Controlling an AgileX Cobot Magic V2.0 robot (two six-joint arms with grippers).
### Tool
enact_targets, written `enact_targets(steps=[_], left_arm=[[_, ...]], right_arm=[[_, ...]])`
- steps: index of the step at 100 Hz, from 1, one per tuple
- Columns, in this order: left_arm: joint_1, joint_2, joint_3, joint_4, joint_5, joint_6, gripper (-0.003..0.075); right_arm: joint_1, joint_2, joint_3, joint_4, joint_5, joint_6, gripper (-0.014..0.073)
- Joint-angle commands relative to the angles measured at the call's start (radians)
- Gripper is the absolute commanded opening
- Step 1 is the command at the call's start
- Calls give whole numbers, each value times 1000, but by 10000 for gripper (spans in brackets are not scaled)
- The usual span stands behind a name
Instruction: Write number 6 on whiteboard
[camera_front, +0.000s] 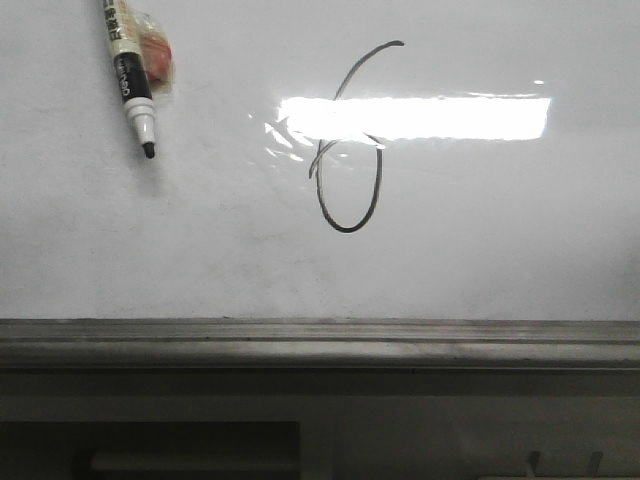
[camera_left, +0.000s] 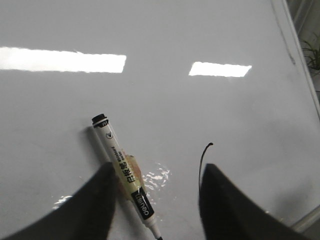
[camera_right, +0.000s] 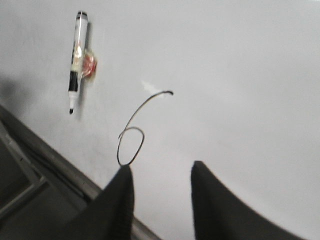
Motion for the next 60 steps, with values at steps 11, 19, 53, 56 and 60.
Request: enact_targets(steps=[11, 19, 53, 56, 60], left_arm=[[2, -119, 56, 33, 55, 70, -20], [2, -172, 94, 58, 55, 70, -20], [2, -415, 205, 88, 26, 70, -20], [2, -428, 206, 88, 21, 70, -20], [2, -441, 207, 88, 19, 70, -20]], right_arm=[[-6, -160, 109, 39, -210, -3, -66], [-6, -247, 194, 39, -264, -3, -66], [-6, -510, 401, 39, -307, -5, -66], [-6, -515, 408, 39, -309, -5, -66], [-6, -519, 410, 39, -311, -5, -66]])
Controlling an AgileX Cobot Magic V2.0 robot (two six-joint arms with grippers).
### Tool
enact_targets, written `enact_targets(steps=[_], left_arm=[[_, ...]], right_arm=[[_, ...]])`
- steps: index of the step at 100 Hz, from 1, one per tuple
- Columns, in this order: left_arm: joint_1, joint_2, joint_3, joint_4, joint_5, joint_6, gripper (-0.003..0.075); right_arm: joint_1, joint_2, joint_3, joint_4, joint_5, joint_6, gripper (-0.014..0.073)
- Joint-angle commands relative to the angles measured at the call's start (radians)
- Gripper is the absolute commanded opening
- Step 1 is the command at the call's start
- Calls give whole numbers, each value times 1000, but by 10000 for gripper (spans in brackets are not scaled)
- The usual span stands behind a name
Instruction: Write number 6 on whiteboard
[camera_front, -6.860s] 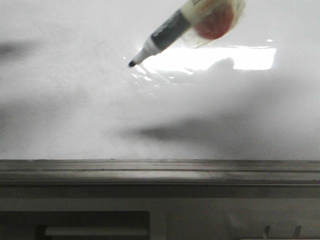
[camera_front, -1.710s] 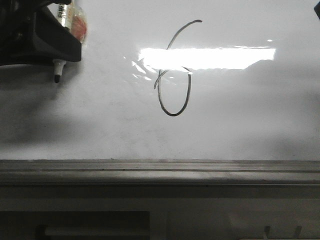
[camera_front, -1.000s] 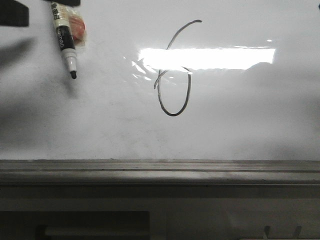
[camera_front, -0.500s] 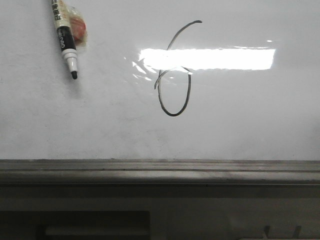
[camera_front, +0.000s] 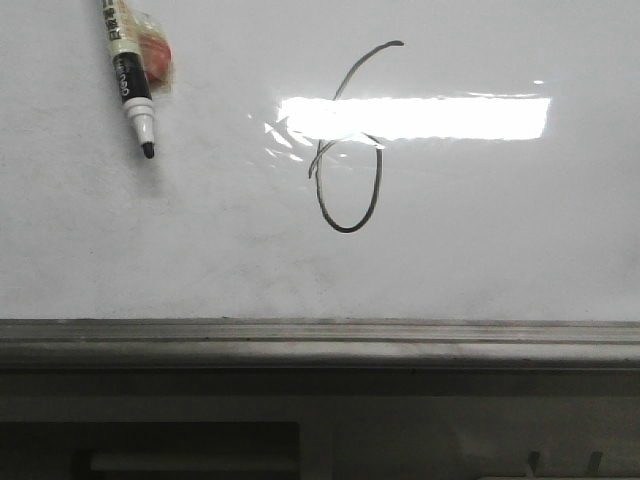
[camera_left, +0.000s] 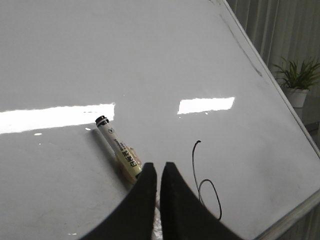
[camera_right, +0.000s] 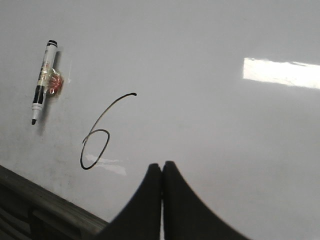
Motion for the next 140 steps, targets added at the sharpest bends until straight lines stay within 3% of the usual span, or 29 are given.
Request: enact_targets(steps=[1, 26, 42, 111, 117, 122, 133, 140], left_arm=[[2, -23, -22, 8, -24, 5, -20], [2, -28, -20, -3, -48, 5, -20], [2, -28, -20, -121, -48, 3, -20], [2, -28, -19, -119, -48, 3, -20], [2, -23, -19, -14, -43, -7, -20], [5, -22, -11, 165, -30, -74, -20], [60, -22, 33, 602, -45, -487, -20], [127, -22, 78, 805, -60, -724, -20]], right_arm=[[-6, -1, -12, 30, -78, -5, -66], [-6, -1, -11, 30, -58, -5, -66], [-6, -1, -11, 30, -58, -5, -66], [-6, -1, -11, 30, -58, -5, -66], [-6, -1, -11, 30, -58, -5, -66], [-6, -1, -11, 30, -58, -5, -66], [-6, -1, -11, 30, -60, -5, -66], [-6, -1, -11, 30, -60, -5, -66]])
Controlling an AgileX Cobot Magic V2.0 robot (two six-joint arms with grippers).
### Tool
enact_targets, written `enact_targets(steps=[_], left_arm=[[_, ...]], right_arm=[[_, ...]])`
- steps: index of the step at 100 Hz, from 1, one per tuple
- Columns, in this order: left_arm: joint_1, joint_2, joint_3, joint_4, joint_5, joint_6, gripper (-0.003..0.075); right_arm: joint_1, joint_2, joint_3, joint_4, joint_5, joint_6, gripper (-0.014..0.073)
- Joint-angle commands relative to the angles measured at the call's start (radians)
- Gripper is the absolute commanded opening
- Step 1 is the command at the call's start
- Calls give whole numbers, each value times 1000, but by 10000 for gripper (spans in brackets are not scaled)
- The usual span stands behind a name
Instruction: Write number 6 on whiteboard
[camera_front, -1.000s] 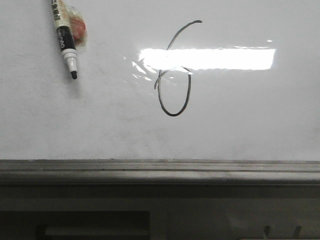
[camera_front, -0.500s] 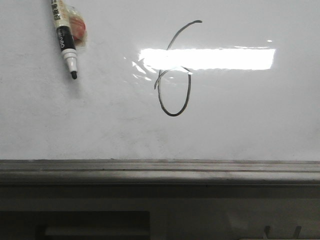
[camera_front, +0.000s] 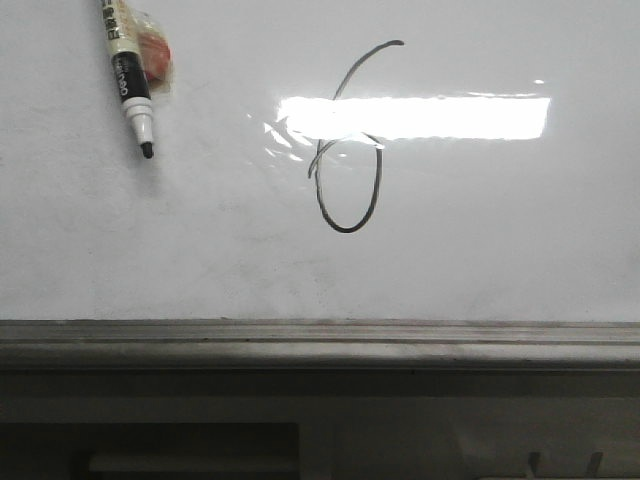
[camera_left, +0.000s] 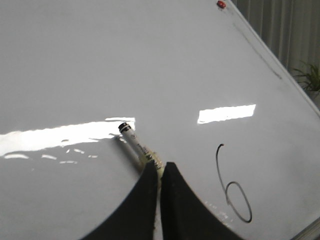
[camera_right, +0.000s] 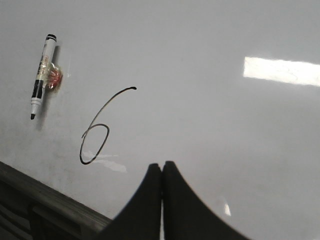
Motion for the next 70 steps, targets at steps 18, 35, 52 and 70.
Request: enact_targets(steps=[18, 35, 52, 70], left_arm=[[287, 12, 104, 615, -34, -637, -20], [443, -22, 187, 756, -76, -743, -20], [561, -57, 199, 777, -28, -743, -20], [628, -82, 201, 771, -2, -743, -20]], right_arm=[[-6, 4, -21, 28, -62, -5, -66], [-6, 4, -21, 28, -62, -5, -66], [-6, 4, -21, 28, -62, -5, -66], [-6, 4, -21, 28, -62, -5, -66]])
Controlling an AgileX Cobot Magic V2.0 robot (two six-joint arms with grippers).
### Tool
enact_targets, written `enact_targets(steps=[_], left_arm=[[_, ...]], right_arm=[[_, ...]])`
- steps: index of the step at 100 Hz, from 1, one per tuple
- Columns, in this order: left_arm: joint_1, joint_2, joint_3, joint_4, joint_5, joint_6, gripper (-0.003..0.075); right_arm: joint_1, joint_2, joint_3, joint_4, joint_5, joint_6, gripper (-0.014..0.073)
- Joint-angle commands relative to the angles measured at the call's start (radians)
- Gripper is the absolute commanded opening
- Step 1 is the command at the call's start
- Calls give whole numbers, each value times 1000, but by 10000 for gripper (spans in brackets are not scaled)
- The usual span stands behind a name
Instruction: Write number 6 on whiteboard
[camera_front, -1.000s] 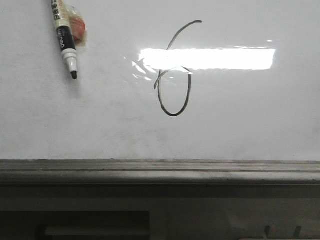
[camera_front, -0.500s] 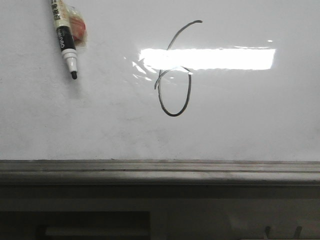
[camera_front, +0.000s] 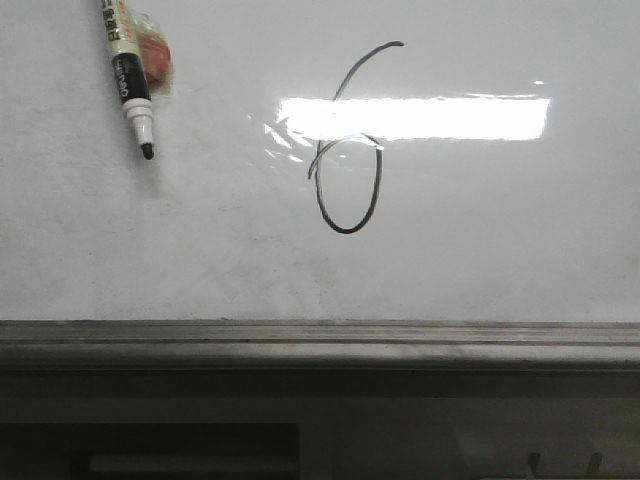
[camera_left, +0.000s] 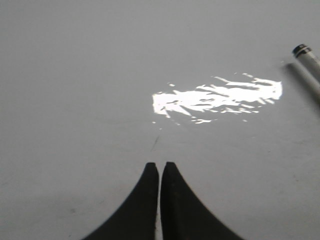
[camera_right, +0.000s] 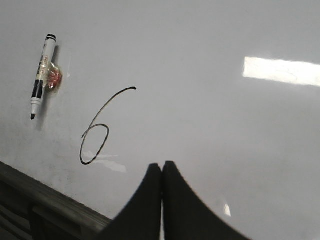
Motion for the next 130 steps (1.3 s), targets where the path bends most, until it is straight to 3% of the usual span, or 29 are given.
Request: enact_targets(steps=[1, 124, 130], left_arm=[[13, -34, 50, -5, -55, -12, -20], [4, -32, 50, -9, -39, -12, -20], [4, -32, 50, -9, -39, -12, -20]], right_arm=[[-6, 4, -23, 28, -62, -5, -66], [-6, 4, -23, 28, -64, -5, -66], [-6, 4, -21, -14, -98, -5, -66]])
